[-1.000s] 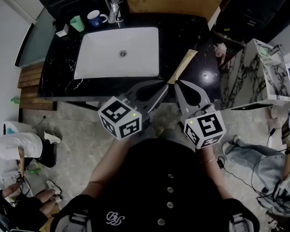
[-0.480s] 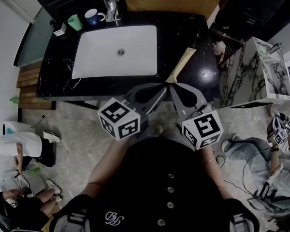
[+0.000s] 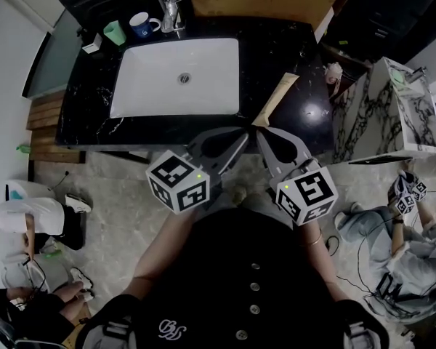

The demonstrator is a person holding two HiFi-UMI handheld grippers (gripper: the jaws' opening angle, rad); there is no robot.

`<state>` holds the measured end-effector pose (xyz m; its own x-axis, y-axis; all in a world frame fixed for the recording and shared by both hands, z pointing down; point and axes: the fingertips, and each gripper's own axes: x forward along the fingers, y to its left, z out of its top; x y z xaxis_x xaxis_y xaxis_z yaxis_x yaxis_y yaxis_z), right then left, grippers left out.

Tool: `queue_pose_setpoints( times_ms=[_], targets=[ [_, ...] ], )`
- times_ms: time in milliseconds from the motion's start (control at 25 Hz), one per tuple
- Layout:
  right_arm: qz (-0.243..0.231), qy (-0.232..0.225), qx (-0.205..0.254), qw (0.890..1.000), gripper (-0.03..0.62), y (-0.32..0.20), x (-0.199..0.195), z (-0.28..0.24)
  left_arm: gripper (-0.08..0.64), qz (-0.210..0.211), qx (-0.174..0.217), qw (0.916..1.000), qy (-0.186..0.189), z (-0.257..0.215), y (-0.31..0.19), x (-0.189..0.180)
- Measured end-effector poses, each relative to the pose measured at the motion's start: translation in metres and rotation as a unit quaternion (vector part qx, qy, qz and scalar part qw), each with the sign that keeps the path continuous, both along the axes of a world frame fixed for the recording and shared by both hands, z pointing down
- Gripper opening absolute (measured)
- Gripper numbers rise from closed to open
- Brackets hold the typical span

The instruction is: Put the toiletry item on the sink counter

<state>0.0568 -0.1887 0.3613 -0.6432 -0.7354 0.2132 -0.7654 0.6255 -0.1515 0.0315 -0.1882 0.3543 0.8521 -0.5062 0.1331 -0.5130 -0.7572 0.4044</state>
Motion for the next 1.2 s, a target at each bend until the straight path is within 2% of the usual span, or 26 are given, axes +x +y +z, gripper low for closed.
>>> queue_pose_setpoints(
  times_ms=[680, 1200],
  targets=[
    [-0.003, 0.006, 0.002, 1.0, 0.003, -0.0006, -0.0038, 0.0011, 0.025, -0.024, 0.0, 0.9997, 0.011, -0.0007, -0.0043, -0.0063],
    [0.003, 0.007, -0.003, 1.0, 0.002, 0.0016, -0.0019, 0.0033, 0.025, -0.011, -0.009, 0.9999, 0.008, 0.0037, 0.0006, 0.0011]
  ],
)
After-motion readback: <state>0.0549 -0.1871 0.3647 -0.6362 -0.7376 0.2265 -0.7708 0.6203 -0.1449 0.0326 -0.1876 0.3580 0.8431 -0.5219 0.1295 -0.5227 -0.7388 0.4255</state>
